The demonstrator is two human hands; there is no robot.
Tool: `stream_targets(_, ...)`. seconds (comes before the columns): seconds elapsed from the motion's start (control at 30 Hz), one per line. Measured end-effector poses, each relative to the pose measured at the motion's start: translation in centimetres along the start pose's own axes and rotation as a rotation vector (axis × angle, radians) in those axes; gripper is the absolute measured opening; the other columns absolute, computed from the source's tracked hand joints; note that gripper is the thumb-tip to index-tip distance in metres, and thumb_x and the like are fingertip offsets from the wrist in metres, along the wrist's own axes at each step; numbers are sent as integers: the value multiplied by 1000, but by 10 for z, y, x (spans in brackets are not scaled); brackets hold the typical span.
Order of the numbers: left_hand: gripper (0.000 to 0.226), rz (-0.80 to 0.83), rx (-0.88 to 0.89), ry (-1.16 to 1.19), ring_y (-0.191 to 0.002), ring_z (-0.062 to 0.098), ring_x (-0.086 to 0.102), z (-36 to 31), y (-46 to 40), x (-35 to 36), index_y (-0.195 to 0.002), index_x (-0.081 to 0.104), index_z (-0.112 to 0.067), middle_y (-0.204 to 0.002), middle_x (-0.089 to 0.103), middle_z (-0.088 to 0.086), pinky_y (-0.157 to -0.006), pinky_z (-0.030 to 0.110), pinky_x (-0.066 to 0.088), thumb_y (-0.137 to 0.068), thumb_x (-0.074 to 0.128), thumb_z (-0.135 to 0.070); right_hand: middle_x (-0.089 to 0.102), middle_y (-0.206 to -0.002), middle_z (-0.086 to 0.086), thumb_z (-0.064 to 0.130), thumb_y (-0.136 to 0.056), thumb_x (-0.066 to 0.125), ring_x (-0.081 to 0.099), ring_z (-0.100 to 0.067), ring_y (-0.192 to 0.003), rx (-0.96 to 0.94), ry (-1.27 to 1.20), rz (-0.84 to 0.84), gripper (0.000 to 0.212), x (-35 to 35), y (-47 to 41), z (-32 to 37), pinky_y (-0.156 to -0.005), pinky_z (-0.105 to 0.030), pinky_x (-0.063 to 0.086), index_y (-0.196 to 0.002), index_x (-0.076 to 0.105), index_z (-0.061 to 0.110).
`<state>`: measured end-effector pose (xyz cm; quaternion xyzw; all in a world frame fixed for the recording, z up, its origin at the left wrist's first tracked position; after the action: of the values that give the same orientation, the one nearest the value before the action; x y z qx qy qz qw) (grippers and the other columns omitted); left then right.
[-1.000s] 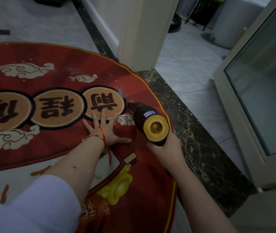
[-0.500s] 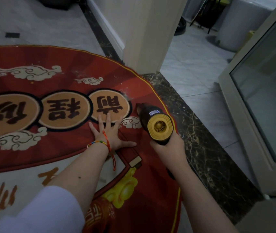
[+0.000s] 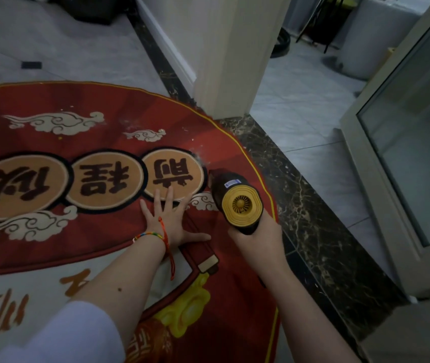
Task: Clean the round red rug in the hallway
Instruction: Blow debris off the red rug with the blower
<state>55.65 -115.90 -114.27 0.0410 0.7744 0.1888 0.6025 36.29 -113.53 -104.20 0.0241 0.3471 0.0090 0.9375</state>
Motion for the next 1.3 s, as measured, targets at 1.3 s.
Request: stream_targets(1.3, 130, 139, 55, 13, -138, 30, -35, 10, 89, 32, -145, -16, -48, -153, -33, -1, -105, 67, -18, -44, 55, -91, 64, -93, 8, 24, -71, 75, 59, -13, -87, 13, -31, 71, 37, -8, 69, -15, -70, -26, 46, -105, 61, 25)
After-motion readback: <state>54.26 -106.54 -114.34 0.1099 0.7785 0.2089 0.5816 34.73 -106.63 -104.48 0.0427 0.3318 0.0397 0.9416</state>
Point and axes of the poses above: each hand's wrist, its own y-axis away from the middle knuckle, its own x-axis out of the palm, z = x × y, the point moved 5 cm from there along -y, towards the middle knuckle
